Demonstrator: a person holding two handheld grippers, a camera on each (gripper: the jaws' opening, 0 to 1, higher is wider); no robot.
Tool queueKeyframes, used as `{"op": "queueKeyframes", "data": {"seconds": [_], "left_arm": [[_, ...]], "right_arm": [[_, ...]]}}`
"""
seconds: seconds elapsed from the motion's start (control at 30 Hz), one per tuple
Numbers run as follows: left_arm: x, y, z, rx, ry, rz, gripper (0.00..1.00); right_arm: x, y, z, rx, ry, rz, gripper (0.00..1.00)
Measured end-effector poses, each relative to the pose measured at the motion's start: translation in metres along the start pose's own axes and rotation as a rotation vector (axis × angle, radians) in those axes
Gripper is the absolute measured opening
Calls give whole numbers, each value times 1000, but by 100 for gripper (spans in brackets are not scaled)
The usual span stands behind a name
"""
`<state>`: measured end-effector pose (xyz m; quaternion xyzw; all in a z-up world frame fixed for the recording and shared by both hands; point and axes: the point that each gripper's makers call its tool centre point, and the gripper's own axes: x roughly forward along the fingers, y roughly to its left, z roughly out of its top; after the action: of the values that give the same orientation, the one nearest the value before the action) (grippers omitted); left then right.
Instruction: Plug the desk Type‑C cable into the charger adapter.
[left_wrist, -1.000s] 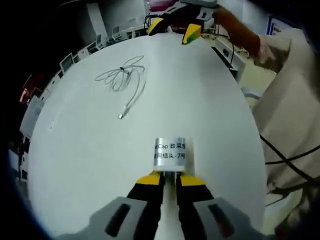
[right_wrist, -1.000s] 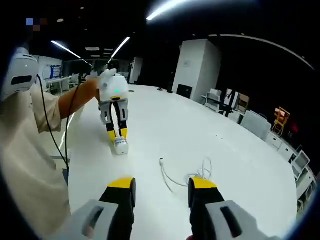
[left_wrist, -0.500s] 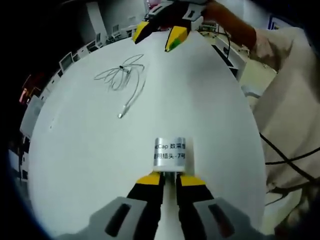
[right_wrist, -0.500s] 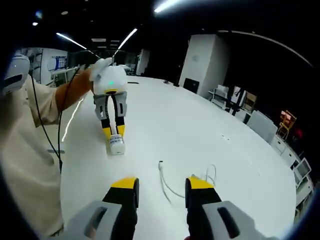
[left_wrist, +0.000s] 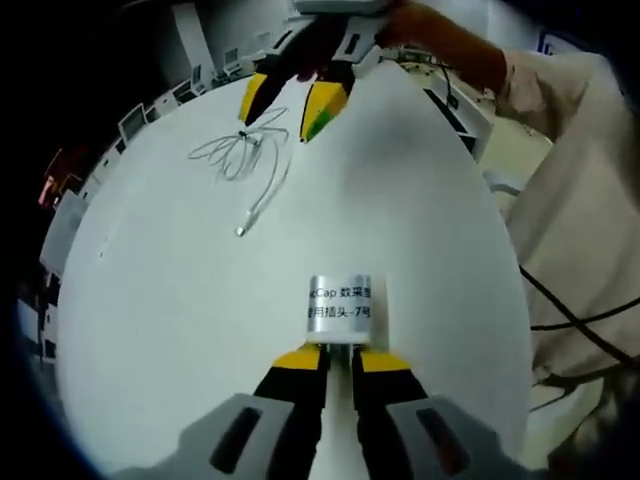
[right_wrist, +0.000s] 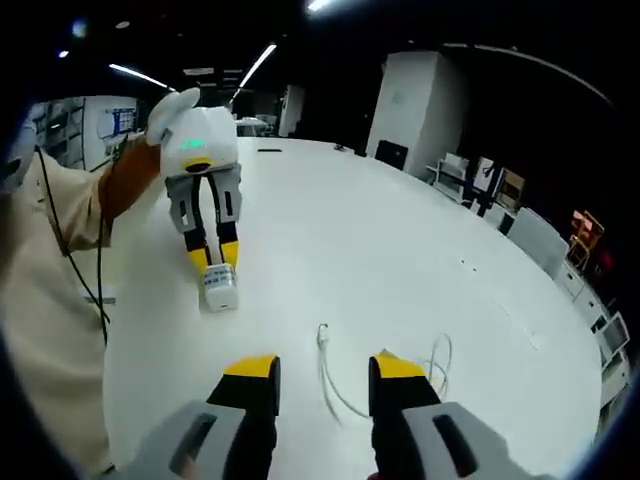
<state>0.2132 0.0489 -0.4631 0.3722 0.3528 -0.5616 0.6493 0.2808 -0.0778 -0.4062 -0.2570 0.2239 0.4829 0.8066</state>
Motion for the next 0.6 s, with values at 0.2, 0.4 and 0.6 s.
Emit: {"op": "queueKeyframes", "data": {"seconds": [0.2,0.4,0.6], "left_arm": [[0,0,-1,0,4,-2,11],[0,1,-1,3,9,-2,11],[0,1,0,5,11,1,11]], "right_arm": [[17,1,-5,-26,43,12,38],[31,2,-8,-24,66,26,37],[39,4,-8,-32,81,36,35]]}}
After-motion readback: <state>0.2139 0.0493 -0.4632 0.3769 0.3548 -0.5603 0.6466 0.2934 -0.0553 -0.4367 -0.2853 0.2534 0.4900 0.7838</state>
